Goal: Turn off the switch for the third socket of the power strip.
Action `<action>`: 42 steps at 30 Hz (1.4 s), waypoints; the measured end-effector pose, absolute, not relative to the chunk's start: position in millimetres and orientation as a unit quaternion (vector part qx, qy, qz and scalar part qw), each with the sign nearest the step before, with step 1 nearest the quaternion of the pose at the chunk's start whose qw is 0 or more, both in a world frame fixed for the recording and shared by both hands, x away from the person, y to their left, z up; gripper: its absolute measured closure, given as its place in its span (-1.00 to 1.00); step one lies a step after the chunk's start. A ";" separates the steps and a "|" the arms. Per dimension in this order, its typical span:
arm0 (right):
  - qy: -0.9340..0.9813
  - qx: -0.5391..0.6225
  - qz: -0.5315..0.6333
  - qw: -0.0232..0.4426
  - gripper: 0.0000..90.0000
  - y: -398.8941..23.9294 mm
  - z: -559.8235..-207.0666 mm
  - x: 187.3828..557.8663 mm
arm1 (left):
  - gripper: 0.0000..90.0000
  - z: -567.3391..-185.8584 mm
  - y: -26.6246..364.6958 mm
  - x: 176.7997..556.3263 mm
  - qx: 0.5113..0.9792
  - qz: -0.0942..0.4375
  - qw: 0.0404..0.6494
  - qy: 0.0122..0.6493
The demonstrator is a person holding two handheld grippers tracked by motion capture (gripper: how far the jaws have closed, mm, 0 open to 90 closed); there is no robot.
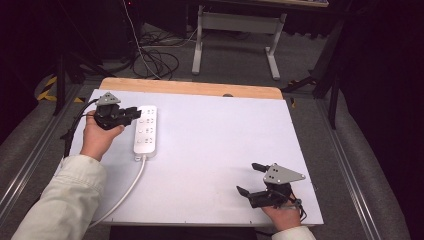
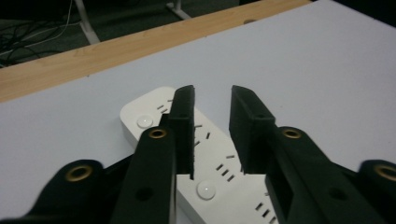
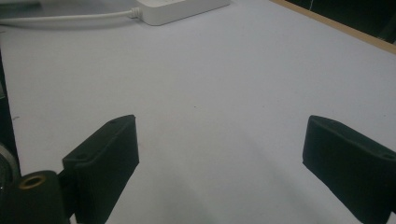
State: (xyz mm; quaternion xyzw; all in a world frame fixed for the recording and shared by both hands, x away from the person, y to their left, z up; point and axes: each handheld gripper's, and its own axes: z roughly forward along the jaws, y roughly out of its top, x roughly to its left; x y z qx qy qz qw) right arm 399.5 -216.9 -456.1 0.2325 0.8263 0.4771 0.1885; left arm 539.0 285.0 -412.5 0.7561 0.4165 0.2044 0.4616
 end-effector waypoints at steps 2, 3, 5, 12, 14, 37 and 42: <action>0.826 0.233 0.477 0.189 -0.76 -217.2 -455.7 399.0 | 0.34 -406.7 285.6 533.5 0.749 0.198 0.475 0.417; 0.825 0.234 0.478 0.188 -0.76 -217.1 -455.7 398.8 | 0.26 -404.3 286.4 531.1 0.748 0.197 0.479 0.415; 0.826 0.235 0.478 0.188 -0.76 -216.6 -455.8 398.9 | 0.13 -400.1 287.7 526.1 0.748 0.192 0.481 0.414; 0.826 0.233 0.477 0.188 -0.76 -215.5 -455.7 398.7 | -0.09 -387.3 288.7 504.5 0.756 0.185 0.482 0.402; 0.825 0.232 0.479 0.189 -0.76 -215.6 -455.6 398.9 | -0.13 -383.2 288.3 495.3 0.755 0.187 0.487 0.396; 0.826 0.231 0.478 0.188 -0.76 -213.6 -455.1 397.8 | -0.49 -392.7 291.2 400.0 0.755 0.187 0.521 0.351; 0.826 0.231 0.479 0.188 -0.76 -214.3 -454.8 397.1 | -0.56 -401.0 290.4 389.3 0.764 0.190 0.509 0.349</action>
